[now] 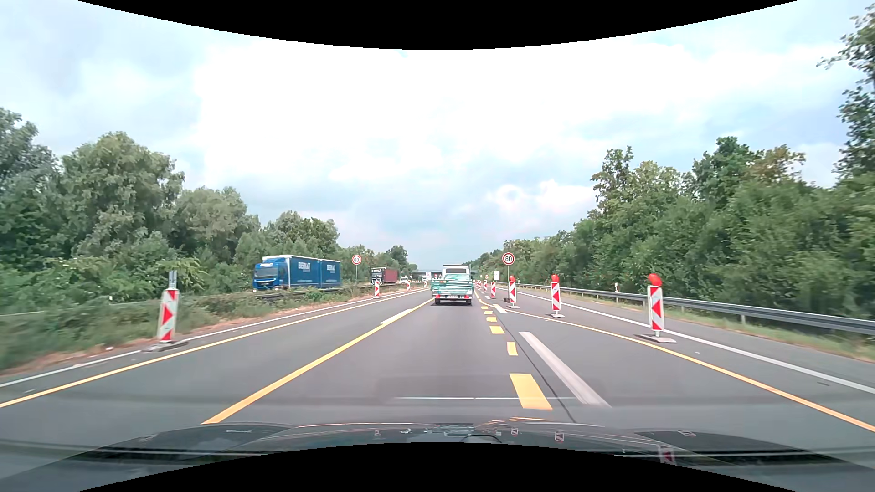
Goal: Follow the waypoints while adhering to traffic rules and regulations
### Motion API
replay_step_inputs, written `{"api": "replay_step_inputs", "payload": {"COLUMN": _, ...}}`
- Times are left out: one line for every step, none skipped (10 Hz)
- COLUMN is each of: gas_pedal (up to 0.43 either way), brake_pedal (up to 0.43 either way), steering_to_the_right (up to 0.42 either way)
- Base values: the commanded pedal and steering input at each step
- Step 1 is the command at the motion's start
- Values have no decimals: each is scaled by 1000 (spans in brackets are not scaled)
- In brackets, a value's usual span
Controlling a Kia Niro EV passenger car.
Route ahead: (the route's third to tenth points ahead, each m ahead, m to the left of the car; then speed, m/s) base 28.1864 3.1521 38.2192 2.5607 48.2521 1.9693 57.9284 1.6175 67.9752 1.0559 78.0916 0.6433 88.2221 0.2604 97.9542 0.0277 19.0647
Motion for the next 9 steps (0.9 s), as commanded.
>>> {"api": "replay_step_inputs", "payload": {"gas_pedal": 220, "brake_pedal": 0, "steering_to_the_right": 6}}
{"api": "replay_step_inputs", "payload": {"gas_pedal": 220, "brake_pedal": 0, "steering_to_the_right": 7}}
{"api": "replay_step_inputs", "payload": {"gas_pedal": 220, "brake_pedal": 0, "steering_to_the_right": 7}}
{"api": "replay_step_inputs", "payload": {"gas_pedal": 220, "brake_pedal": 0, "steering_to_the_right": 7}}
{"api": "replay_step_inputs", "payload": {"gas_pedal": 220, "brake_pedal": 0, "steering_to_the_right": 6}}
{"api": "replay_step_inputs", "payload": {"gas_pedal": 220, "brake_pedal": 0, "steering_to_the_right": 5}}
{"api": "replay_step_inputs", "payload": {"gas_pedal": 220, "brake_pedal": 0, "steering_to_the_right": 5}}
{"api": "replay_step_inputs", "payload": {"gas_pedal": 220, "brake_pedal": 0, "steering_to_the_right": 5}}
{"api": "replay_step_inputs", "payload": {"gas_pedal": 220, "brake_pedal": 0, "steering_to_the_right": 5}}
